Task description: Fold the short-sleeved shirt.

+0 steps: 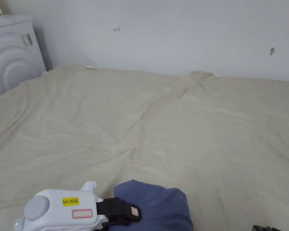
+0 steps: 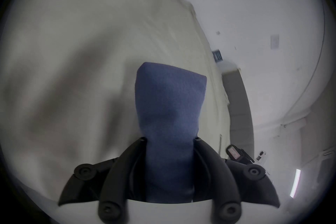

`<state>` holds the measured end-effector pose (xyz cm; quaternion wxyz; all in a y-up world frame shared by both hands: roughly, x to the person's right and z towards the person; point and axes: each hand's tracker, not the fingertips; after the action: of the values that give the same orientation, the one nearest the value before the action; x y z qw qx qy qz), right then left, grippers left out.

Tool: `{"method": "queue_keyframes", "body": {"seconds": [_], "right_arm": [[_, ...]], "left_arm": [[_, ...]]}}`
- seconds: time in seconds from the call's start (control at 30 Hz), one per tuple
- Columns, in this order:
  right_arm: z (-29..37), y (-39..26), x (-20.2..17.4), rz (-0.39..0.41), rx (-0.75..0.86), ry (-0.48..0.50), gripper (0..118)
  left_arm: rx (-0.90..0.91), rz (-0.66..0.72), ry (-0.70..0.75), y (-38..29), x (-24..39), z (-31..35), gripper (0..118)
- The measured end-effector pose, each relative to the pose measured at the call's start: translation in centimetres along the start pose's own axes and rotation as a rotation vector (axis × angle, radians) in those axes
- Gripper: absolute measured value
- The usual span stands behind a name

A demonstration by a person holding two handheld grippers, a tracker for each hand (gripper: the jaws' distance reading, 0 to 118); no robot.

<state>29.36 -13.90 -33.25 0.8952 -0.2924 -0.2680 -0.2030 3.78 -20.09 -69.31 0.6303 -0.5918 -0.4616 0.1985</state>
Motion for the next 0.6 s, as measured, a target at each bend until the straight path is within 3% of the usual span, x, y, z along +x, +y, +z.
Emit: {"method": "queue_keyframes", "body": {"seconds": [0.27, 0.33, 0.5, 0.6], "right_arm": [[-1.3, 0.5, -3.2, 0.038, -0.039, 0.0, 0], [-1.5, 0.6, -3.8, 0.059, -0.042, -0.013, 0], [-2.3, 0.9, -5.2, 0.072, -0.061, -0.005, 0], [-3.0, 0.9, -6.1, 0.102, -0.079, -0.016, 0]], "left_arm": [[0.09, -0.012, 0.256, 8.1, -8.7, 12.5, 28], [0.128, 0.06, 0.334, 10.1, -11.0, 15.1, 28], [0.211, 0.026, 0.509, 14.8, -14.3, 20.4, 28], [0.221, -0.082, 0.707, 16.9, -14.2, 21.2, 28]]}}
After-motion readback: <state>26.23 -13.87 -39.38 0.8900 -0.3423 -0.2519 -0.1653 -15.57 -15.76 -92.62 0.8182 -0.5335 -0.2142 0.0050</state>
